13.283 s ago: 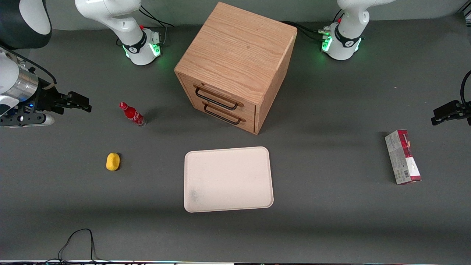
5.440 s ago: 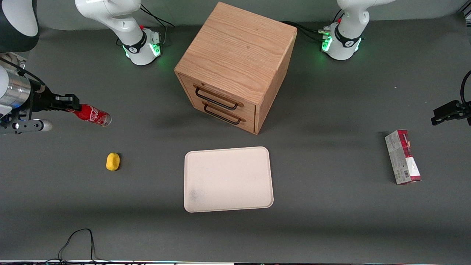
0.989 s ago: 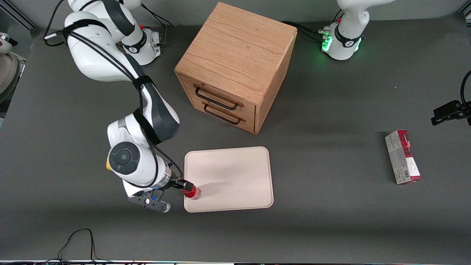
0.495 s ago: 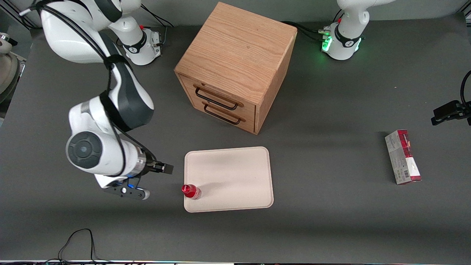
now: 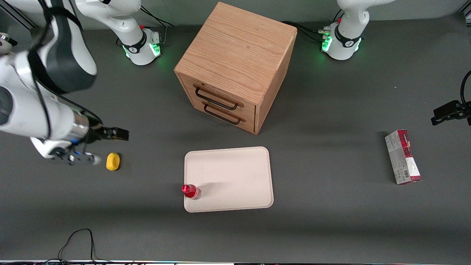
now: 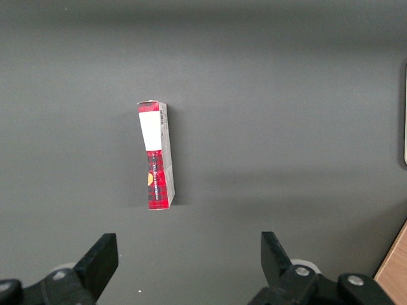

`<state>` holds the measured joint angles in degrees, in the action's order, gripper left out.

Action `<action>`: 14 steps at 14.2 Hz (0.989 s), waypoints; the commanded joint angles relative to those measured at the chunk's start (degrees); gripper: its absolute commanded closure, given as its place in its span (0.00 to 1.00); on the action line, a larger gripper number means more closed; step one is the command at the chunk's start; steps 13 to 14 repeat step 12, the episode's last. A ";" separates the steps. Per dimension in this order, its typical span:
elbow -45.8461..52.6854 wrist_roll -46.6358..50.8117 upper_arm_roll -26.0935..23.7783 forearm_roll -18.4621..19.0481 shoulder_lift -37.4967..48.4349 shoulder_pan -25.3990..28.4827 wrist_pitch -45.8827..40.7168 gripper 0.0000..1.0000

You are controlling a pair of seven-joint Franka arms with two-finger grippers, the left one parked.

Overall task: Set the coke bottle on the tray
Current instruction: 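Raise the open right gripper away from the tray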

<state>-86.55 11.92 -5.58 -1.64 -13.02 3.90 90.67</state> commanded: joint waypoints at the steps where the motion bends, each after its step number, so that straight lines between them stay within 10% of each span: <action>1: -9.85 -6.37 6.68 -1.44 9.57 4.78 0.13 0.00; 4: -9.52 -9.45 14.45 -1.35 11.17 10.87 -2.50 0.00; 14: -6.00 -9.81 9.88 -1.35 12.84 4.54 -5.94 0.00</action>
